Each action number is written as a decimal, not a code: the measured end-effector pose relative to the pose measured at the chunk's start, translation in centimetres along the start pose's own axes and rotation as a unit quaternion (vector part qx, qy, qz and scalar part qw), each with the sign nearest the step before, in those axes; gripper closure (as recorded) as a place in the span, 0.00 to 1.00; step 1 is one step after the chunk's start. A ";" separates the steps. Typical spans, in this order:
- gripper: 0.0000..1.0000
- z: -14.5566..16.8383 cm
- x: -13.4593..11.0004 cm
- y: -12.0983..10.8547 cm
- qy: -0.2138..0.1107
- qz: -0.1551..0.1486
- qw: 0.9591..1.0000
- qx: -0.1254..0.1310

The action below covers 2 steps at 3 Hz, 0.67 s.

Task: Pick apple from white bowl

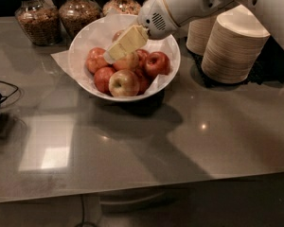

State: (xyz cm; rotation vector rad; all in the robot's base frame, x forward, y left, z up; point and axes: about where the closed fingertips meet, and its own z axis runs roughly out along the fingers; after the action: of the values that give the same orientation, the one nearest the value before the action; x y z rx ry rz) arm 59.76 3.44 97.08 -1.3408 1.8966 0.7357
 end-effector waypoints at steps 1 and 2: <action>0.18 1.0 0.5 -0.5 0.009 0.009 1.000 0.000; 0.19 1.9 1.1 -0.8 0.020 0.017 1.000 0.001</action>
Offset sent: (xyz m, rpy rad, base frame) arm 0.0145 0.0046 -0.0324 -0.0490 0.0557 -0.0388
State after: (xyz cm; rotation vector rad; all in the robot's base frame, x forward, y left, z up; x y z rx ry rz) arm 60.65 4.07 94.97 -1.3342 1.9544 0.7292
